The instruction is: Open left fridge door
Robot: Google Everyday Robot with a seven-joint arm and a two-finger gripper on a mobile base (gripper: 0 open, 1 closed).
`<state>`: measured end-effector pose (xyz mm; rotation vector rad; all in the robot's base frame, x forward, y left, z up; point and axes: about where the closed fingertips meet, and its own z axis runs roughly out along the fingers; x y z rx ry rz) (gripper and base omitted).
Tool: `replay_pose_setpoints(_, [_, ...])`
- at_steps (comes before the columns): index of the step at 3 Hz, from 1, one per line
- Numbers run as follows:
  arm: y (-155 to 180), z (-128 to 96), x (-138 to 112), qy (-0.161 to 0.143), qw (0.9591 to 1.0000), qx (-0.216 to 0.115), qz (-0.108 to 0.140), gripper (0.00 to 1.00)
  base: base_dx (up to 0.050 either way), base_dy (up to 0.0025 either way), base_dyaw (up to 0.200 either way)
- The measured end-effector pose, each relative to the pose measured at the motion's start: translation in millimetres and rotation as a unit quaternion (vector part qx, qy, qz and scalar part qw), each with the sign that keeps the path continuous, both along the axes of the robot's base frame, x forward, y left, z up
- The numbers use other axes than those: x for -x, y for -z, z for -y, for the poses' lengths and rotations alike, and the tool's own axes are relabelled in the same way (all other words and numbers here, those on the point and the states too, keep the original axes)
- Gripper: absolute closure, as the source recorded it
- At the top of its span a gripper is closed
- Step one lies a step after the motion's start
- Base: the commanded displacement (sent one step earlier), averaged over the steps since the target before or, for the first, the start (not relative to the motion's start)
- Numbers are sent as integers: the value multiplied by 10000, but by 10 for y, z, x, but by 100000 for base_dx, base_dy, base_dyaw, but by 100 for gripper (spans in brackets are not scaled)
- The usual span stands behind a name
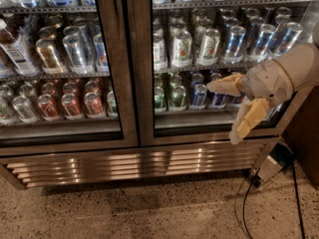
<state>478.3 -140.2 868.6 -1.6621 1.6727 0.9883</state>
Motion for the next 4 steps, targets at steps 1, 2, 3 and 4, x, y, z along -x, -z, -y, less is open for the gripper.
replay_pose_setpoints(1, [-119,-93,50,-926,9788,-1815,188,0,0,0,0])
replay_pose_setpoints(2, [-163,-284,-37,-1203,9466,-2991,50,0,0,0,0])
replay_pose_setpoints(3, [-170,-347,-113,-949,9596,-2650,-41,0,0,0,0])
replay_pose_setpoints(4, [-567,-511,-117,-905,9688,-2305,140,0,0,0,0])
